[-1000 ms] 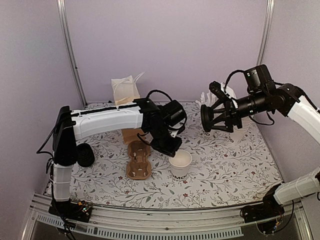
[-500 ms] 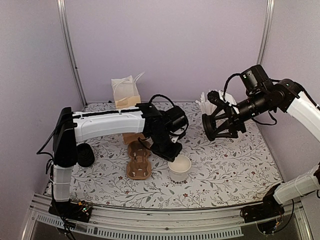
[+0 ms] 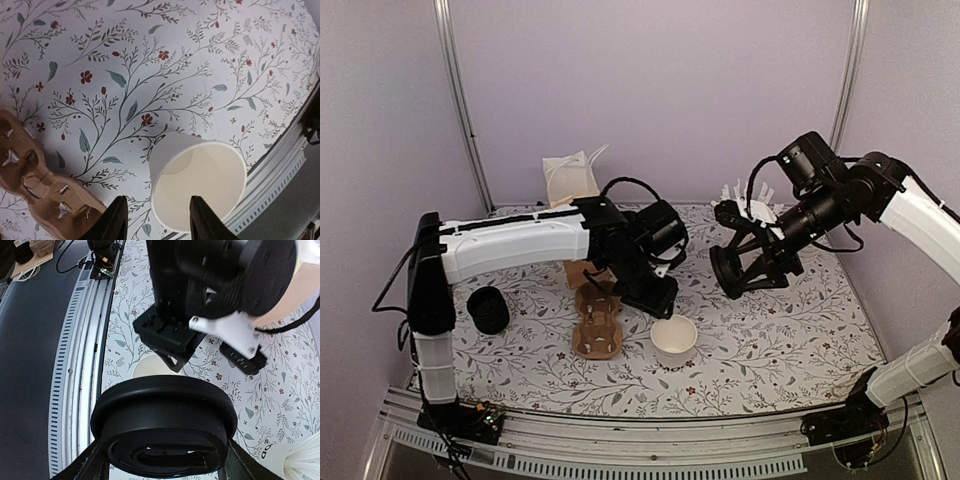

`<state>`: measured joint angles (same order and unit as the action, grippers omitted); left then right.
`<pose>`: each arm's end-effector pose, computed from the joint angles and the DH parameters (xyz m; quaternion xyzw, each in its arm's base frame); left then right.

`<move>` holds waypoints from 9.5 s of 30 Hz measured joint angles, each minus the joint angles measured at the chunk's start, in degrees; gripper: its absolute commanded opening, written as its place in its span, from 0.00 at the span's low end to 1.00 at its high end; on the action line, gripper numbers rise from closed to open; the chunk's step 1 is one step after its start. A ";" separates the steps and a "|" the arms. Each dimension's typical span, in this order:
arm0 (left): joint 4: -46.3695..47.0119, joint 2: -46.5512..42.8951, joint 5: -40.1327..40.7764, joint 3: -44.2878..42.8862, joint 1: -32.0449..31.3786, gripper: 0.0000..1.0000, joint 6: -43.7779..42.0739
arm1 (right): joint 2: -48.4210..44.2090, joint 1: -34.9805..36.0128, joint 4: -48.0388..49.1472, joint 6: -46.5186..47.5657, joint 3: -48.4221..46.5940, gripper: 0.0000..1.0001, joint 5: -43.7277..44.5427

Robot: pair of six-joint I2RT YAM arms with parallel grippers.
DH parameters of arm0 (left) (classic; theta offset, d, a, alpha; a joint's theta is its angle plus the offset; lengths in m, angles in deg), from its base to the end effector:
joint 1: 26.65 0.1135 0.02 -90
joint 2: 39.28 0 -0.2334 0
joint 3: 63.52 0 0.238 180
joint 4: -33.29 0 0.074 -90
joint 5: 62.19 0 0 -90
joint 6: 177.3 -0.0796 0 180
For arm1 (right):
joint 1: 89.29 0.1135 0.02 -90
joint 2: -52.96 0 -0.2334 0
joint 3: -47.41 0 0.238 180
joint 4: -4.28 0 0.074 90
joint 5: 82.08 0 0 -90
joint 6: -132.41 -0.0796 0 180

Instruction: Pack the takeout coffee

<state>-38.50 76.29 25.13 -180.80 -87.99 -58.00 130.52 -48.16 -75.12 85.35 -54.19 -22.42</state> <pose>0.1938 -0.3624 0.1868 0.2756 0.9453 -0.1391 0.1052 0.1756 0.2067 0.3210 -0.6748 0.6322 0.2452 0.2912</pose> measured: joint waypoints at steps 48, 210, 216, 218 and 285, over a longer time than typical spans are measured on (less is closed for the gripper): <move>16.52 -38.14 8.15 36.28 11.47 0.45 2.21 | 37.16 20.52 -13.75 -0.07 -20.39 0.73 30.47; 52.78 -32.39 -5.25 51.49 0.85 0.70 12.96 | 6.34 5.09 27.36 -9.46 19.96 0.99 1.03; 53.62 -29.83 -5.31 51.49 0.85 0.70 13.42 | 8.79 6.08 27.41 -8.57 19.41 0.99 0.66; 54.49 -29.55 -5.44 51.58 0.85 0.70 13.81 | 9.20 6.71 27.39 -8.15 19.41 0.99 0.66; 66.69 -23.12 -12.13 54.12 4.57 0.53 18.53 | 15.04 -3.65 31.85 -25.57 22.12 0.55 -10.71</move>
<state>28.19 53.17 13.00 -126.68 -83.42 -39.47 145.55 -51.81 -43.28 59.78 -32.07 -33.13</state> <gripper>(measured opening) 0.556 0.562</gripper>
